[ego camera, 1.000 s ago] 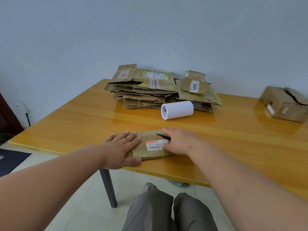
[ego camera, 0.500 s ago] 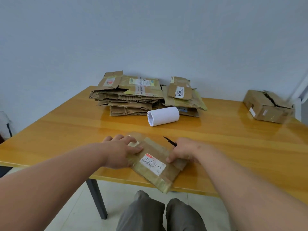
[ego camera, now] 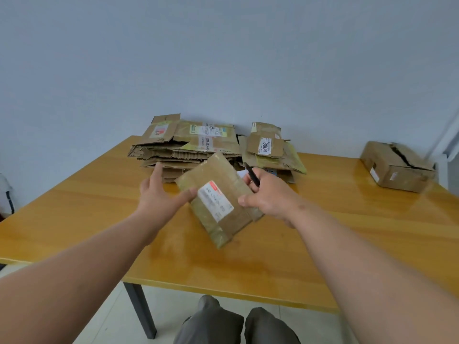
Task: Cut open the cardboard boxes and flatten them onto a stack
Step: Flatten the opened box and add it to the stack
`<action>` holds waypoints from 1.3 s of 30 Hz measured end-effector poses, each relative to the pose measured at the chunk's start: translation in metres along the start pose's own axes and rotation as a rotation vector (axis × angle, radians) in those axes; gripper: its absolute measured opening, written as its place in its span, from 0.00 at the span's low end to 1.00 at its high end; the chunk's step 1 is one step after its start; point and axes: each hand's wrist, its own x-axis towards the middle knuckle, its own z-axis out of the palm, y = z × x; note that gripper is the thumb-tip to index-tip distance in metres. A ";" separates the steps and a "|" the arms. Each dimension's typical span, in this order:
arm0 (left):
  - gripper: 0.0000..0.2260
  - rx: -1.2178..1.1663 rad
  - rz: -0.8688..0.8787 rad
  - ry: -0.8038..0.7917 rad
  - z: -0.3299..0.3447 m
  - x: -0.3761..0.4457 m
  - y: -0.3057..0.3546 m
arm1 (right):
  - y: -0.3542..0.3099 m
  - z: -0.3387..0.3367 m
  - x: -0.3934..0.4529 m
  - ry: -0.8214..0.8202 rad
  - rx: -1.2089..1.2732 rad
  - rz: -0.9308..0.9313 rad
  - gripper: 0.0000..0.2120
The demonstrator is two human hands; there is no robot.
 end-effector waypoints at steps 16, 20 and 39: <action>0.21 -1.097 -0.111 0.020 -0.024 0.073 0.109 | -0.042 -0.038 0.097 0.059 0.376 -0.116 0.16; 0.19 -1.240 -0.219 -0.180 -0.028 0.105 0.122 | -0.050 -0.040 0.128 0.154 0.319 -0.165 0.17; 0.18 0.607 0.218 0.015 0.058 0.289 0.094 | 0.009 0.000 0.258 0.152 -0.695 0.047 0.13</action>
